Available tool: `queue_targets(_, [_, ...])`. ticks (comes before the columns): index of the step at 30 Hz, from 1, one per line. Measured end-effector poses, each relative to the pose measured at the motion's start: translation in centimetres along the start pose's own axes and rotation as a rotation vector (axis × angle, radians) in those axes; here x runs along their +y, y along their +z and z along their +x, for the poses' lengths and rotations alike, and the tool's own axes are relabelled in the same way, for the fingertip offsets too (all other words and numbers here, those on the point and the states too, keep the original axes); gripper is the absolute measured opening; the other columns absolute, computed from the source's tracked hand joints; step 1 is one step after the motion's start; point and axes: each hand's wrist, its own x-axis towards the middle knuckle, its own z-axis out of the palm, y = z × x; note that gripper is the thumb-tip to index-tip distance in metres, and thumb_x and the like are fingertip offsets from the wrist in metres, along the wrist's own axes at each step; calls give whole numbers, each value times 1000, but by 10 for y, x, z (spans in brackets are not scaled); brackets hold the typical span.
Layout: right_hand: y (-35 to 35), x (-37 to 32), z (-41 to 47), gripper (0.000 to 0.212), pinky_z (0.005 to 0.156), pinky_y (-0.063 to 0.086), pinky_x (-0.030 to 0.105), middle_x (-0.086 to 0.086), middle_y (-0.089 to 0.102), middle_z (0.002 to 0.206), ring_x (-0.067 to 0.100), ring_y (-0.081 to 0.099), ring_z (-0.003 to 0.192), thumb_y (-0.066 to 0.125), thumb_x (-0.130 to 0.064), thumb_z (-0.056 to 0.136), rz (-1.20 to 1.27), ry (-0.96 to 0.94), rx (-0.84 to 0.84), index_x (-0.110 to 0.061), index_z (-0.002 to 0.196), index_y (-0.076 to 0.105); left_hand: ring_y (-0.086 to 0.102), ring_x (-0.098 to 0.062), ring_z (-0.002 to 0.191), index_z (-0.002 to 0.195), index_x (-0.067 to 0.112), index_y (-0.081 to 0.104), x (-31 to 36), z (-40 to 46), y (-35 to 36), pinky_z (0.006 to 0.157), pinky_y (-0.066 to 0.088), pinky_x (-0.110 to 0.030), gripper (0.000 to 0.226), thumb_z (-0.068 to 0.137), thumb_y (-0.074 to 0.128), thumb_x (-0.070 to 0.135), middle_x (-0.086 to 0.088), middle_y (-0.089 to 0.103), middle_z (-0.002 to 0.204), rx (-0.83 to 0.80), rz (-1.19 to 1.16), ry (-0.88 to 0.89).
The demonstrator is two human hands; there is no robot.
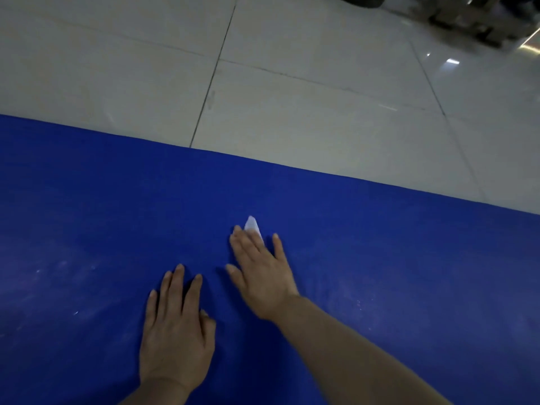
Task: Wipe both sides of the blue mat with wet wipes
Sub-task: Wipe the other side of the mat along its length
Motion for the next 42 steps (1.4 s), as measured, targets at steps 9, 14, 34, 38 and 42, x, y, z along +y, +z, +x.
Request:
queue_targets(9, [-13, 25, 18, 62, 118, 5, 46, 2, 0, 159, 22, -9, 146, 16, -45, 100, 47, 417, 74, -12, 151, 6, 32, -31, 136, 129, 5, 57, -1, 2, 4, 115, 5, -38, 59, 81, 32, 30, -20, 44, 144, 41, -10, 34])
queue_targets(14, [-10, -20, 32, 61, 115, -12, 49, -8, -18, 157, 9, -24, 141, 7, -49, 100, -5, 75, -79, -20, 151, -10, 38, -33, 129, 120, 6, 63, 0, 4, -1, 111, 20, -45, 55, 67, 71, 18, -22, 50, 137, 38, -25, 44])
queue_targets(34, [-32, 66, 76, 53, 118, 2, 45, -7, -2, 159, 12, -4, 146, 25, -25, 101, -25, 164, 113, -21, 151, 7, 26, -30, 144, 141, 9, 47, 40, 112, 6, 118, 15, -42, 53, 88, 51, 13, -15, 33, 153, 35, -88, 74])
queue_targets(38, [-29, 84, 74, 53, 118, 10, 44, 1, 4, 159, 19, -2, 146, 20, -30, 100, 54, 503, 213, -14, 150, 12, 33, -32, 139, 137, 8, 50, 39, 114, 11, 116, 21, -44, 52, 86, 44, 16, -16, 40, 149, 89, -51, 92])
queue_targets(42, [-30, 14, 111, 56, 117, -5, 48, -3, 2, 159, 13, -11, 145, 14, -39, 101, 203, 87, 91, -15, 151, 10, 33, -28, 139, 141, 8, 44, 39, 116, 12, 115, 11, -36, 56, 88, 33, 24, -15, 41, 148, 78, -21, 73])
